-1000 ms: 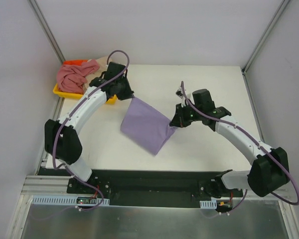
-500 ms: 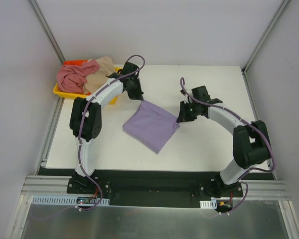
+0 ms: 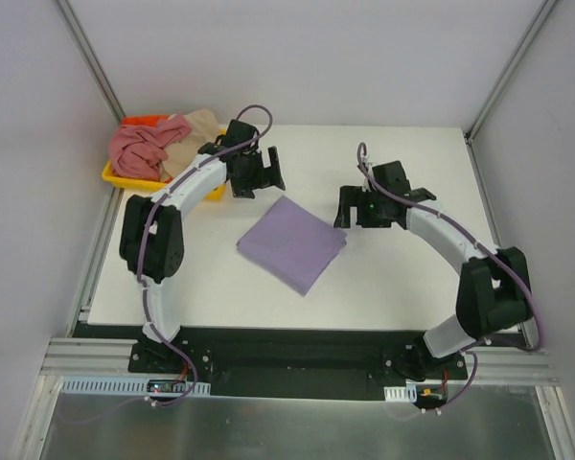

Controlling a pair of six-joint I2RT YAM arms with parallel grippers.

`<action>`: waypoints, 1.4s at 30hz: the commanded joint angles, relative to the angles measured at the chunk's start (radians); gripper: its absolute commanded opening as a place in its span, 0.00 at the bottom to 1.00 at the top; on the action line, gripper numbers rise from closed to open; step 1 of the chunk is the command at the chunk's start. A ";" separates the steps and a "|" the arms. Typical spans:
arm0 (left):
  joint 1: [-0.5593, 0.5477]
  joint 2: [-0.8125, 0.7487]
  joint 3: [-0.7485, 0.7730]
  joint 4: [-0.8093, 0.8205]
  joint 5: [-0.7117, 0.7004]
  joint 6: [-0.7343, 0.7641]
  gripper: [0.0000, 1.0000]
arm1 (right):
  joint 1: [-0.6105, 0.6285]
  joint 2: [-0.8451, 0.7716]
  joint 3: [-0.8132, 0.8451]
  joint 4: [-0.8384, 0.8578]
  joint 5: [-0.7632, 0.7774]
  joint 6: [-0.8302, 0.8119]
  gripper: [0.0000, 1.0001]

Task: Fold and stack the t-shirts
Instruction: Put the neatly folded tshirt into the corner of the board with the right arm

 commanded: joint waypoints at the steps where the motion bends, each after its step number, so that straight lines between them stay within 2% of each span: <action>1: 0.006 -0.294 -0.185 -0.009 -0.080 -0.010 0.99 | 0.097 -0.229 -0.120 0.042 0.181 0.177 0.96; 7: 0.006 -0.619 -0.567 -0.007 -0.258 -0.145 0.99 | 0.275 -0.375 -0.242 0.046 0.371 0.435 0.96; 9: 0.006 -0.710 -0.672 -0.006 -0.258 -0.177 0.99 | 0.336 -0.393 -0.295 0.071 0.477 0.554 0.96; 11: 0.006 -0.788 -0.764 -0.007 -0.249 -0.200 0.99 | 0.416 -0.402 -0.341 0.138 0.537 0.603 0.96; 14: 0.006 -0.890 -0.882 -0.003 -0.235 -0.255 0.99 | 0.473 -0.355 -0.339 0.160 0.579 0.660 0.96; 19: 0.006 -0.973 -0.948 0.000 -0.223 -0.228 0.99 | 0.502 -0.197 -0.300 0.165 0.608 0.744 0.99; 26: 0.006 -1.046 -0.953 0.000 -0.139 -0.185 0.99 | 0.508 -0.015 -0.253 0.261 0.628 0.813 0.85; 32: 0.004 -1.085 -0.953 0.000 -0.048 -0.185 0.99 | 0.522 0.096 -0.167 0.146 0.669 0.852 0.73; 35: 0.004 -1.112 -0.968 -0.001 -0.056 -0.188 0.99 | 0.525 0.142 -0.147 0.114 0.681 0.862 0.66; 36: 0.004 -1.118 -0.971 -0.001 -0.062 -0.189 0.99 | 0.524 0.160 -0.136 0.097 0.686 0.859 0.62; 40: 0.004 -1.131 -0.968 0.000 -0.060 -0.189 0.99 | 0.518 0.180 -0.107 0.027 0.729 0.806 0.31; 42: 0.004 -1.135 -0.968 -0.003 -0.071 -0.186 0.99 | 0.485 0.173 -0.092 0.005 0.729 0.711 0.23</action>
